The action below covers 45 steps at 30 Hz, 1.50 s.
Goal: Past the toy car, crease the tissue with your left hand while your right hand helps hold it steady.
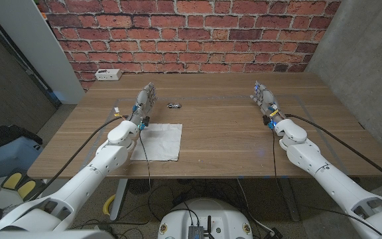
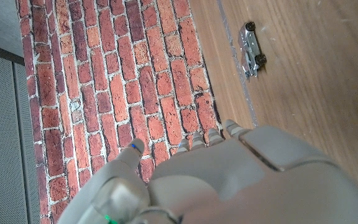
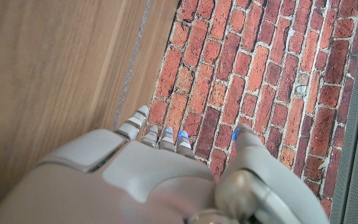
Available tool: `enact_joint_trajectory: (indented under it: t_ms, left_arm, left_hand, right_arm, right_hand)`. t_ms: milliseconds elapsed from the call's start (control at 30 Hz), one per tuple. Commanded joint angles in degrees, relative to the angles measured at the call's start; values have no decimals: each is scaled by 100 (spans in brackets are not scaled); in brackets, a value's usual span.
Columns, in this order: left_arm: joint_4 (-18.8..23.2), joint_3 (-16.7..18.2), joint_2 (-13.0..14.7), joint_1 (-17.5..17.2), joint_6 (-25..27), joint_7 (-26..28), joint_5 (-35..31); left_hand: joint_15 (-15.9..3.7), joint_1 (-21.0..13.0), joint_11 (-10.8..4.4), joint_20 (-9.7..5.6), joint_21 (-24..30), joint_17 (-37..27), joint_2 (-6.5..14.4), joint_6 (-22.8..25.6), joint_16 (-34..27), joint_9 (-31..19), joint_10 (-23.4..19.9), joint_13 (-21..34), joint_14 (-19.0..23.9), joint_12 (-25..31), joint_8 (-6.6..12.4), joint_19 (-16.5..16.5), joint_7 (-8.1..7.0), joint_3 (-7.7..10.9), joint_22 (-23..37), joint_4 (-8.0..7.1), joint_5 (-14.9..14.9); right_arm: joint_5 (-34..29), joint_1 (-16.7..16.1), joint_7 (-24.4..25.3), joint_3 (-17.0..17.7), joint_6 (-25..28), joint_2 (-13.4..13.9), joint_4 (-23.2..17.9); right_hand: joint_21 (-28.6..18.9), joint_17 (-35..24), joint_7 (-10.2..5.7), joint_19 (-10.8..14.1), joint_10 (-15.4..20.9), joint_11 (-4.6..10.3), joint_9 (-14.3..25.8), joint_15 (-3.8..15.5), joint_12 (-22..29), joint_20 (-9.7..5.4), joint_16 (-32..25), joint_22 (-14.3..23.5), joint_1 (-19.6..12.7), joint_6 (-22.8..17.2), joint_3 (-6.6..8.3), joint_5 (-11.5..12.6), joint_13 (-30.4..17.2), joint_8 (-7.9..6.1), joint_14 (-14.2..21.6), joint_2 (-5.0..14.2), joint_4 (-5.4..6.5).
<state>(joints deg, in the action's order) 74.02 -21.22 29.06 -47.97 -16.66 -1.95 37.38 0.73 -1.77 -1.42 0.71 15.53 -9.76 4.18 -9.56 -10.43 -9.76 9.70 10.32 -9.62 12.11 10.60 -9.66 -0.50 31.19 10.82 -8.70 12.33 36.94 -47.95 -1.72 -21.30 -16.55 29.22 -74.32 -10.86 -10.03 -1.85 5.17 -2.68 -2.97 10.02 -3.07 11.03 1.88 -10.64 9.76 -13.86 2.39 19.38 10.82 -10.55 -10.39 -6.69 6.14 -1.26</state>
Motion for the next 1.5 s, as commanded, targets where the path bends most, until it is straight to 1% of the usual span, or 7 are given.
enact_joint_trajectory:
  t_ms: [33, 167, 333, 500, 700, 900, 1500]
  left_arm:
    - [133, -61, 105, -48, 29, 244, -277]
    - [441, -118, 288, -141, 180, 638, -661]
    - [857, -165, 528, -274, 383, 993, -1067]
    - [1222, -165, 716, -418, 591, 1270, -1350]
    - [1657, -113, 920, -639, 833, 1567, -1605]
    - [1942, -31, 1051, -856, 948, 1704, -1691]
    - [3006, 283, 1617, -1650, 1539, 2135, -2060]
  left_hand:
    - [1, -6, -14, 40, 39, -13, 354, -1360, -34, -16, 1375, 23, -1561, 42, 36, -326, -10, 37, 22, 12, 37]
    - [85, -71, 95, 466, 84, -5, 261, -1138, -69, -19, 1144, 26, -1294, 92, 70, -123, -133, 3, 18, 105, 14]
    - [167, -113, 178, 554, 113, -4, 242, -951, -85, -20, 999, 27, -1127, 120, 101, 3, -192, 0, 18, 154, 0]
    - [181, -139, 223, 602, 105, -4, 229, -790, -72, -23, 921, 29, -1079, 131, 131, 19, -249, -1, 18, 186, -10]
    - [490, -171, 355, 945, 69, -20, 201, -561, -58, -31, 771, 37, -975, 142, 135, 7, -321, -11, 28, 231, -36]
    - [550, -183, 380, 1032, 56, -24, 192, -479, -60, -33, 726, 39, -931, 145, 138, -2, -326, -13, 33, 249, -44]
    - [595, -217, 413, 1075, 37, -30, 190, -398, -48, -38, 644, 45, -885, 145, 115, -4, -326, -4, 41, 289, -59]
  right_arm:
    - [-197, 31, 103, -75, 74, 98, -83]
    - [-275, -3, 177, -101, 241, 220, -272]
    - [-515, -42, 330, -185, 445, 397, -528]
    - [-750, -83, 455, -262, 577, 539, -740]
    - [-1051, -148, 630, -345, 817, 741, -1098]
    - [-1315, -191, 719, -426, 1070, 936, -1449]
    - [-2108, -330, 945, -636, 1778, 1412, -2400]
  right_hand:
    - [-40, -23, -2, 34, -27, -9, 27, -17, 27, 36, -36, 16, -56, 27, 43, 35, -12, -39, -31, -2, -14]
    - [-32, -24, -21, 16, -21, -2, 27, -90, 26, 163, -42, 17, -94, 15, 58, 27, -13, -41, -6, 13, -54]
    - [-40, -28, -56, 32, 10, 15, 28, -180, 32, 321, -75, 20, -127, 15, 63, 11, -15, -37, 98, 20, -101]
    - [-45, -31, -80, 45, 49, 16, 29, -206, 44, 349, -89, 22, -143, -16, 69, 4, -16, -48, 146, 31, -121]
    - [-51, -34, -86, 60, 95, 11, 30, -211, 57, 368, -99, 24, -173, -49, 86, -1, -18, -58, 187, 58, -145]
    - [-59, -36, -134, 84, 151, 14, 31, -213, 69, 389, -107, 26, -228, -160, 120, -10, -19, -92, 240, 100, -188]
    - [-65, -38, -163, 117, 218, 45, 33, -164, 76, 380, -112, 27, -333, -237, 181, -29, -21, -99, 307, 155, -271]
